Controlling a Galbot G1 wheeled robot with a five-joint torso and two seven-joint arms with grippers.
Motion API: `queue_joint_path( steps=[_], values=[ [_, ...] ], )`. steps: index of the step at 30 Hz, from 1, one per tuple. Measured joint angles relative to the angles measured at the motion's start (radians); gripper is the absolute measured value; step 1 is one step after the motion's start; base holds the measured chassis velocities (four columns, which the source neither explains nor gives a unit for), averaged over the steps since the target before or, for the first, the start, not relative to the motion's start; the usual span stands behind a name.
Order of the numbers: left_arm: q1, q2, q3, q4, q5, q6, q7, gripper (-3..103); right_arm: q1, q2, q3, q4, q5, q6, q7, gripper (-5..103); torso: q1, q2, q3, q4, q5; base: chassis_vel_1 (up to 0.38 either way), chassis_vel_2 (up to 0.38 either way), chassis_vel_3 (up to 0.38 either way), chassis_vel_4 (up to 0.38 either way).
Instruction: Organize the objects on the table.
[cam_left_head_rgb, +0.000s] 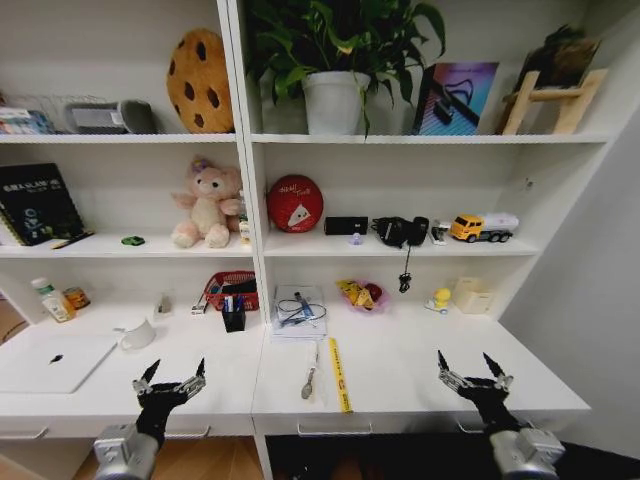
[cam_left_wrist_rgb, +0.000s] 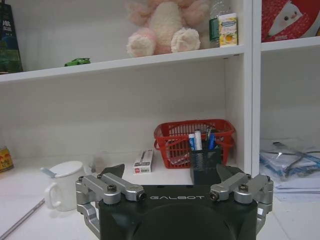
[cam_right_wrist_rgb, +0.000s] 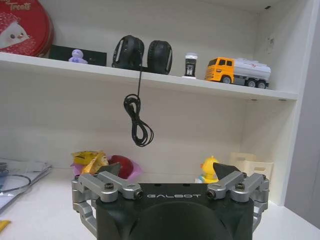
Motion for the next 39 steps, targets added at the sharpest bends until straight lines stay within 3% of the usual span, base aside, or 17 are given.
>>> queue_joint_path(
  steps=[18, 21, 25, 26, 29, 31, 35, 37, 38, 39],
  values=[
    [0.000, 0.000, 0.000, 0.000, 0.000, 0.000, 0.000, 100, 0.002, 0.000, -0.001, -0.002, 0.000, -0.001, -0.002, 100, 0.000, 0.000, 0.000, 0.0002, -0.0007, 0.261, 0.279, -0.274, -0.253],
    [0.000, 0.000, 0.000, 0.000, 0.000, 0.000, 0.000, 100, 0.002, 0.000, -0.001, -0.002, 0.000, -0.001, -0.001, 100, 0.000, 0.000, 0.000, -0.0003, 0.0007, 0.372, 0.382, -0.388, -0.388],
    [0.000, 0.000, 0.000, 0.000, 0.000, 0.000, 0.000, 100, 0.002, 0.000, -0.001, -0.002, 0.000, -0.001, -0.001, 100, 0.000, 0.000, 0.000, -0.0003, -0.0007, 0.374, 0.373, -0.374, -0.362],
    [0.000, 0.000, 0.000, 0.000, 0.000, 0.000, -0.001, 100, 0.002, 0.000, -0.002, -0.002, 0.001, -0.001, -0.001, 100, 0.000, 0.000, 0.000, 0.0000, 0.0008, 0.368, 0.356, -0.398, -0.388],
    [0.000, 0.000, 0.000, 0.000, 0.000, 0.000, 0.000, 100, 0.002, 0.000, -0.002, -0.002, 0.000, -0.001, -0.002, 100, 0.000, 0.000, 0.000, 0.0002, -0.0011, 0.353, 0.359, -0.330, -0.344],
    [0.000, 0.000, 0.000, 0.000, 0.000, 0.000, 0.000, 100, 0.002, 0.000, -0.002, -0.002, 0.000, -0.001, -0.001, 100, 0.000, 0.000, 0.000, -0.0002, 0.0009, 0.335, 0.356, -0.329, -0.363],
    [0.000, 0.000, 0.000, 0.000, 0.000, 0.000, 0.000, 100, 0.002, 0.000, -0.002, -0.002, 0.000, -0.001, -0.001, 100, 0.000, 0.000, 0.000, 0.0000, -0.0014, 0.352, 0.352, -0.364, -0.368],
    [0.000, 0.000, 0.000, 0.000, 0.000, 0.000, 0.000, 100, 0.002, 0.000, -0.002, -0.002, 0.000, -0.001, -0.001, 100, 0.000, 0.000, 0.000, -0.0004, -0.0007, 0.359, 0.374, -0.345, -0.374],
    [0.000, 0.000, 0.000, 0.000, 0.000, 0.000, 0.000, 100, 0.002, -0.001, -0.002, -0.002, 0.001, -0.001, -0.001, 100, 0.000, 0.000, 0.000, 0.0001, 0.0015, 0.376, 0.374, -0.368, -0.360],
    [0.000, 0.000, 0.000, 0.000, 0.000, 0.000, 0.000, 100, 0.002, 0.000, -0.002, -0.002, 0.001, -0.001, -0.002, 100, 0.000, 0.000, 0.000, -0.0001, 0.0002, 0.338, 0.347, -0.368, -0.349]
  ],
)
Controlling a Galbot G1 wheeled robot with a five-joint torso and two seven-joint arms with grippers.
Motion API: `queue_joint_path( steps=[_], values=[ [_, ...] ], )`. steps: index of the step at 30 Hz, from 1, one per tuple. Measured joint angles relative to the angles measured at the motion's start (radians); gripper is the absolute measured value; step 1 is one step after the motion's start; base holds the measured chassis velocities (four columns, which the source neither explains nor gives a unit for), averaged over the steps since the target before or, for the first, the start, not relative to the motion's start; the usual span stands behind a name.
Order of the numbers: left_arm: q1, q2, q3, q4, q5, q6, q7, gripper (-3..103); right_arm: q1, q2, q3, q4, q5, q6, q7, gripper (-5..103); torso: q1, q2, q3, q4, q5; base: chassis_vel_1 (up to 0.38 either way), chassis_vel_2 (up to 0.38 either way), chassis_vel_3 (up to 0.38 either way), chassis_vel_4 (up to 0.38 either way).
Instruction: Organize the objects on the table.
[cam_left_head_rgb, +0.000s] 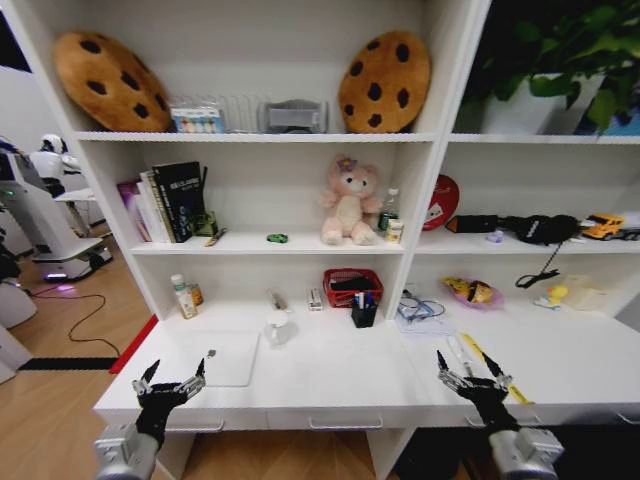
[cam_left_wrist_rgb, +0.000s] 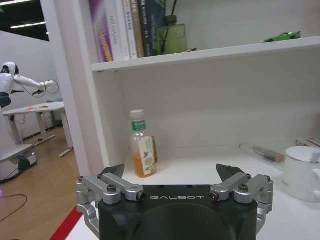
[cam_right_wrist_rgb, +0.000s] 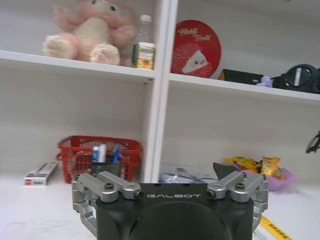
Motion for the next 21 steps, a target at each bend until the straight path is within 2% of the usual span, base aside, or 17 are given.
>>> queue_joint_path(
  steps=[1, 2, 3, 4, 6, 7, 9, 10, 11, 12, 15, 16, 17, 21],
  values=[
    [0.000, 0.000, 0.000, 0.000, 0.000, 0.000, 0.000, 100, 0.000, 0.000, 0.000, 0.000, 0.000, 0.000, 0.000, 100, 0.000, 0.000, 0.000, 0.0003, -0.0028, 0.338, 0.348, -0.304, -0.349],
    [0.000, 0.000, 0.000, 0.000, 0.000, 0.000, 0.000, 100, 0.000, 0.000, 0.000, 0.000, 0.000, 0.000, 0.000, 100, 0.000, 0.000, 0.000, 0.0003, -0.0028, 0.338, 0.348, -0.304, -0.349],
    [0.000, 0.000, 0.000, 0.000, 0.000, 0.000, 0.000, 100, 0.000, 0.000, 0.000, 0.000, 0.000, 0.000, 0.000, 100, -0.001, 0.000, 0.000, -0.0004, -0.0013, 0.360, 0.348, -0.385, -0.377],
    [0.000, 0.000, 0.000, 0.000, 0.000, 0.000, 0.000, 100, 0.000, 0.000, 0.000, 0.000, 0.000, 0.000, 0.000, 100, 0.000, 0.000, 0.000, 0.0002, 0.0014, 0.373, 0.354, -0.385, -0.350],
    [0.000, 0.000, 0.000, 0.000, 0.000, 0.000, 0.000, 100, 0.000, 0.000, 0.000, 0.000, 0.000, 0.000, 0.000, 100, 0.000, 0.000, 0.000, 0.0003, 0.0004, 0.373, 0.337, -0.370, -0.350],
    [0.000, 0.000, 0.000, 0.000, 0.000, 0.000, 0.000, 100, 0.000, 0.000, 0.000, 0.000, 0.000, 0.000, 0.000, 100, 0.000, 0.000, 0.000, -0.0001, -0.0027, 0.296, 0.281, -0.238, -0.304],
    [0.000, 0.000, 0.000, 0.000, 0.000, 0.000, 0.000, 100, 0.000, 0.000, 0.000, 0.000, 0.000, 0.000, 0.000, 100, -0.001, 0.000, -0.001, -0.0006, -0.0017, 0.249, 0.281, -0.238, -0.271],
    [0.000, 0.000, 0.000, 0.000, 0.000, 0.000, 0.000, 100, -0.001, 0.000, 0.000, 0.000, 0.000, 0.000, 0.000, 100, -0.001, 0.000, 0.000, -0.0003, 0.0003, 0.249, 0.170, -0.227, -0.271],
    [0.000, 0.000, 0.000, 0.000, 0.000, 0.000, -0.001, 100, 0.000, 0.000, 0.000, 0.000, 0.000, 0.000, 0.000, 100, 0.000, 0.000, 0.000, 0.0003, -0.0006, 0.244, 0.170, -0.117, -0.137],
    [0.000, 0.000, 0.000, 0.000, 0.000, 0.000, -0.001, 100, 0.000, 0.000, 0.000, 0.000, 0.000, 0.000, 0.000, 100, 0.000, 0.000, 0.000, -0.0001, -0.0014, 0.086, 0.057, -0.117, -0.137],
    [0.000, 0.000, 0.000, 0.000, 0.000, 0.000, -0.001, 100, 0.000, 0.000, 0.000, 0.000, 0.000, 0.000, 0.000, 100, -0.001, 0.000, 0.000, -0.0002, -0.0009, 0.086, -0.001, -0.047, -0.097],
    [0.000, 0.000, 0.000, 0.000, 0.000, 0.000, -0.001, 100, 0.000, 0.000, 0.000, 0.000, 0.000, 0.000, 0.000, 100, 0.000, 0.000, 0.000, 0.0010, 0.0000, 0.000, 0.000, 0.000, 0.000],
    [0.000, 0.000, 0.000, 0.000, 0.000, 0.000, -0.001, 100, 0.000, 0.000, 0.000, 0.000, 0.000, 0.000, 0.000, 100, 0.000, 0.000, 0.000, 0.0003, -0.0002, -0.039, 0.028, 0.071, 0.063],
    [0.000, 0.000, 0.000, 0.000, 0.000, 0.000, 0.000, 100, 0.000, 0.000, 0.000, 0.000, 0.000, 0.000, 0.001, 100, 0.000, 0.000, 0.000, -0.0002, 0.0002, -0.102, -0.053, 0.080, 0.030]
  ],
)
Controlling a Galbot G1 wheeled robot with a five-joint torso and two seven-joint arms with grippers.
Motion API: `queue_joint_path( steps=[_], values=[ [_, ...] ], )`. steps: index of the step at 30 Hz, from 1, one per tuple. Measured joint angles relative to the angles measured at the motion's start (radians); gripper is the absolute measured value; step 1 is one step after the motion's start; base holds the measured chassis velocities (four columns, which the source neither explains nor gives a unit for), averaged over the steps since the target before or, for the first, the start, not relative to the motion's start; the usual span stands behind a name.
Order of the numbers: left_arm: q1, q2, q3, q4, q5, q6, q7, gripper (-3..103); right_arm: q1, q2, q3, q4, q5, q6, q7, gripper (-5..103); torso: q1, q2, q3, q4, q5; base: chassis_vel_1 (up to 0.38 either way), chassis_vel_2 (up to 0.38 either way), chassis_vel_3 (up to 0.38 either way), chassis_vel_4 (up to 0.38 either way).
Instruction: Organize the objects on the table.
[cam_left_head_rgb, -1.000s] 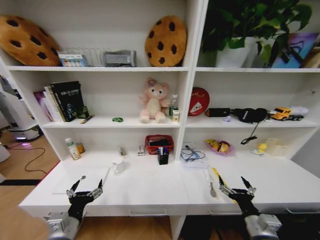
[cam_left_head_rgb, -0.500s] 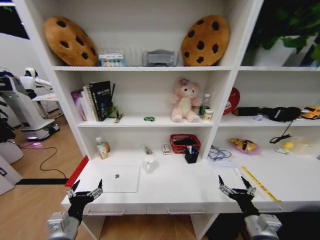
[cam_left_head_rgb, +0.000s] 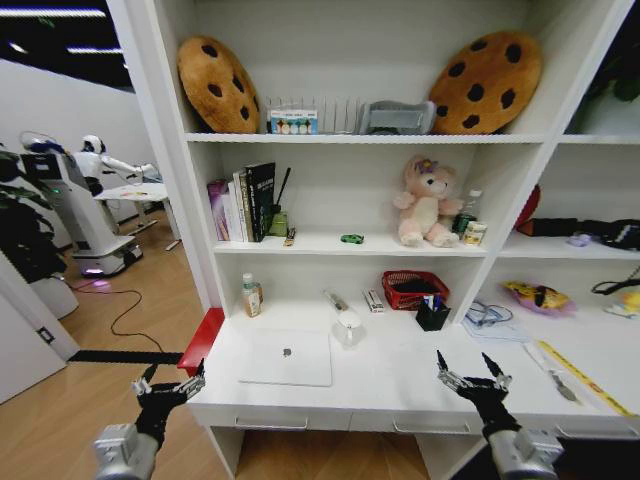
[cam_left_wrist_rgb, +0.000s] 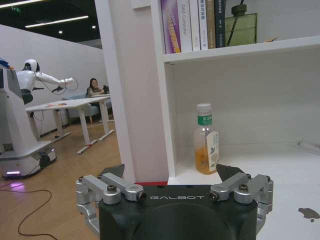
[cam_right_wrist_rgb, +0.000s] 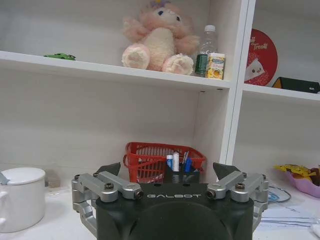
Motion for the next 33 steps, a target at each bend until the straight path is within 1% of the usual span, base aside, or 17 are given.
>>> queue_joint_path(
  steps=[4, 6, 9, 15, 19, 20, 24, 27, 29, 31, 33],
  values=[
    [0.000, 0.000, 0.000, 0.000, 0.000, 0.000, 0.000, 100, 0.000, 0.000, 0.000, 0.000, 0.000, 0.000, 0.000, 100, 0.000, 0.000, 0.000, 0.0000, -0.0003, -0.044, -0.051, 0.013, 0.034],
    [0.000, 0.000, 0.000, 0.000, 0.000, 0.000, 0.000, 100, 0.000, 0.000, 0.000, 0.000, 0.000, 0.000, 0.000, 100, 0.000, 0.000, 0.000, 0.0004, -0.0009, 0.000, 0.000, 0.000, 0.000],
    [0.000, 0.000, 0.000, 0.000, 0.000, 0.000, 0.000, 100, 0.000, 0.000, 0.000, 0.000, 0.000, 0.000, 0.000, 100, 0.000, 0.000, 0.000, 0.0003, -0.0007, 0.010, 0.000, -0.021, 0.005],
    [0.000, 0.000, 0.000, 0.000, 0.000, 0.000, 0.000, 100, 0.000, 0.000, 0.000, 0.000, 0.000, 0.000, 0.000, 100, 0.000, 0.000, 0.000, 0.0002, -0.0006, 0.065, -0.028, -0.062, 0.046],
    [0.000, 0.000, 0.000, 0.000, 0.000, 0.000, 0.000, 100, 0.000, 0.000, 0.000, 0.000, 0.000, 0.000, 0.000, 100, 0.000, 0.000, 0.000, 0.0002, -0.0008, 0.107, -0.139, -0.109, 0.145],
    [0.000, 0.000, 0.000, 0.000, 0.000, 0.000, 0.000, 100, 0.000, 0.000, 0.000, 0.000, 0.000, 0.000, 0.000, 100, 0.000, 0.000, 0.000, 0.0004, -0.0006, 0.170, -0.176, -0.148, 0.216],
    [0.000, 0.000, 0.000, 0.000, 0.000, 0.000, 0.000, 100, 0.000, 0.000, 0.000, 0.000, 0.000, 0.000, 0.000, 100, 0.000, 0.000, 0.000, -0.0001, -0.0003, 0.189, -0.200, -0.198, 0.218],
    [0.000, 0.000, 0.000, 0.000, 0.000, 0.000, 0.000, 100, 0.000, 0.000, 0.000, 0.000, 0.000, 0.000, 0.000, 100, 0.000, 0.000, 0.000, 0.0001, -0.0010, 0.235, -0.224, -0.264, 0.231],
    [0.000, 0.000, 0.000, 0.000, 0.000, 0.000, 0.000, 100, 0.000, 0.000, 0.000, 0.000, 0.000, 0.000, 0.000, 100, 0.000, 0.000, 0.000, 0.0006, -0.0007, 0.269, -0.245, -0.245, 0.275],
    [0.000, 0.000, 0.000, 0.000, 0.000, 0.000, 0.000, 100, 0.000, 0.000, 0.000, 0.000, 0.000, 0.000, 0.000, 100, 0.000, 0.000, 0.000, 0.0000, -0.0003, 0.275, -0.273, -0.310, 0.273],
    [0.000, 0.000, 0.000, 0.000, 0.000, 0.000, 0.000, 100, 0.000, 0.000, 0.000, 0.000, 0.000, 0.000, 0.000, 100, 0.000, 0.000, 0.000, 0.0001, -0.0006, 0.294, -0.287, -0.322, 0.292]
  ],
)
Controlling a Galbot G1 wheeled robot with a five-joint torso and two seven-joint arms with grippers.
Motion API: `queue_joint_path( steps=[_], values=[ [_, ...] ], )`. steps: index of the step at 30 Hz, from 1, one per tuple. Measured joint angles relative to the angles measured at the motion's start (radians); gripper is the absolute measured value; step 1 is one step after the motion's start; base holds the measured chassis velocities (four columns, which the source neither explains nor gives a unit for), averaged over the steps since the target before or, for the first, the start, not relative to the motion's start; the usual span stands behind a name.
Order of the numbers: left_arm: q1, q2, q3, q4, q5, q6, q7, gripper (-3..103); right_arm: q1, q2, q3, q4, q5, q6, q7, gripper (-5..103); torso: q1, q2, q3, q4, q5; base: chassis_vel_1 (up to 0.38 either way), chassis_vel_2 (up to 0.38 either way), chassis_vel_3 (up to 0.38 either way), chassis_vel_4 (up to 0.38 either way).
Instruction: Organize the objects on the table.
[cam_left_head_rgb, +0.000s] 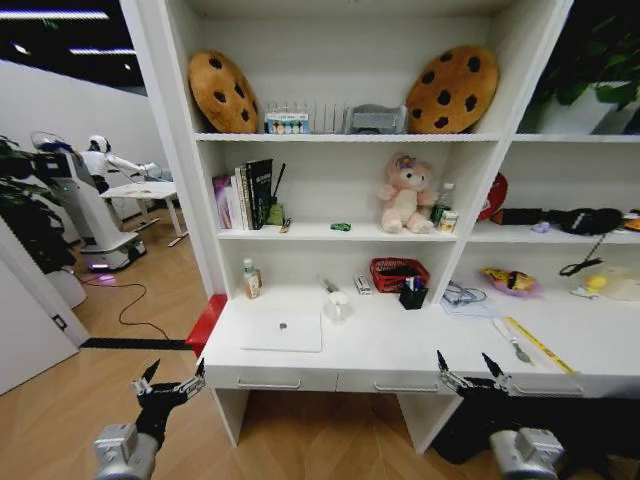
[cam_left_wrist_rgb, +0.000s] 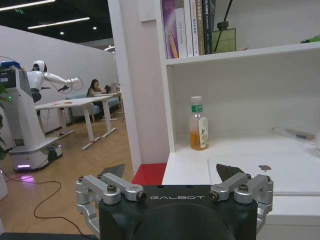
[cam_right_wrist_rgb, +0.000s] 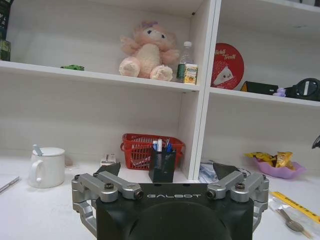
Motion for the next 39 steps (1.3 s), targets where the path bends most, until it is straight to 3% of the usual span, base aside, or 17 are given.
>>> queue_joint_path(
  steps=[3, 5, 8, 11, 14, 15, 18, 19, 22, 26, 39],
  values=[
    [0.000, 0.000, 0.000, 0.000, 0.000, 0.000, 0.000, 100, 0.000, 0.000, 0.000, 0.000, 0.000, 0.000, 0.000, 100, 0.000, 0.000, 0.000, 0.0003, -0.0007, 0.323, -0.319, -0.334, 0.331],
    [0.000, 0.000, 0.000, 0.000, 0.000, 0.000, 0.000, 100, 0.000, 0.000, 0.000, 0.000, 0.000, 0.000, 0.000, 100, 0.000, 0.000, 0.000, 0.0000, 0.0011, 0.376, -0.332, -0.364, 0.385],
    [0.000, 0.000, 0.000, 0.000, 0.000, 0.000, 0.000, 100, 0.000, 0.000, 0.000, 0.000, 0.000, 0.000, 0.000, 100, 0.000, 0.000, 0.000, 0.0003, -0.0013, 0.363, -0.387, -0.371, 0.386],
    [0.000, 0.000, 0.000, 0.000, 0.000, 0.000, 0.000, 100, 0.000, 0.000, 0.000, 0.000, 0.000, 0.000, 0.000, 100, 0.000, 0.000, 0.000, 0.0001, 0.0017, 0.370, -0.344, -0.392, 0.362],
    [0.000, 0.000, 0.000, 0.000, 0.000, 0.000, 0.000, 100, 0.000, 0.000, 0.000, 0.000, 0.000, 0.000, 0.000, 100, -0.001, 0.000, 0.000, 0.0010, -0.0013, 0.312, -0.344, -0.268, 0.326],
    [0.000, 0.000, 0.000, 0.000, 0.000, 0.000, -0.001, 100, -0.001, 0.000, 0.000, 0.000, 0.000, 0.000, 0.000, 100, -0.001, 0.001, 0.000, 0.0000, 0.0002, 0.209, -0.153, -0.251, 0.189],
    [0.000, 0.000, 0.000, 0.000, 0.000, 0.000, 0.000, 100, -0.001, 0.000, 0.000, 0.000, 0.000, 0.000, 0.000, 100, -0.001, 0.001, 0.000, 0.0002, 0.0006, 0.093, -0.117, -0.186, 0.153],
    [0.000, 0.000, 0.000, 0.000, 0.000, 0.000, 0.000, 100, -0.001, 0.000, 0.000, 0.000, 0.000, 0.000, 0.000, 100, -0.001, 0.001, 0.000, 0.0003, -0.0012, -0.016, -0.033, -0.154, 0.135],
    [0.000, 0.000, 0.000, 0.000, 0.000, 0.000, 0.000, 100, -0.001, 0.000, 0.000, 0.000, 0.000, 0.000, 0.000, 100, -0.001, 0.000, 0.000, -0.0007, 0.0010, -0.084, -0.025, -0.032, 0.054],
    [0.000, 0.000, 0.000, 0.000, 0.000, 0.000, 0.000, 100, 0.001, 0.000, 0.000, 0.000, 0.000, 0.000, 0.000, 100, 0.001, -0.001, 0.000, 0.0008, -0.0002, -0.082, -0.012, 0.116, -0.047],
    [0.000, 0.000, 0.000, 0.000, 0.000, 0.000, 0.000, 100, 0.000, 0.000, 0.000, 0.000, 0.000, 0.000, 0.000, 100, 0.000, 0.000, 0.000, 0.0002, -0.0001, -0.012, 0.014, 0.025, -0.005]
  ],
)
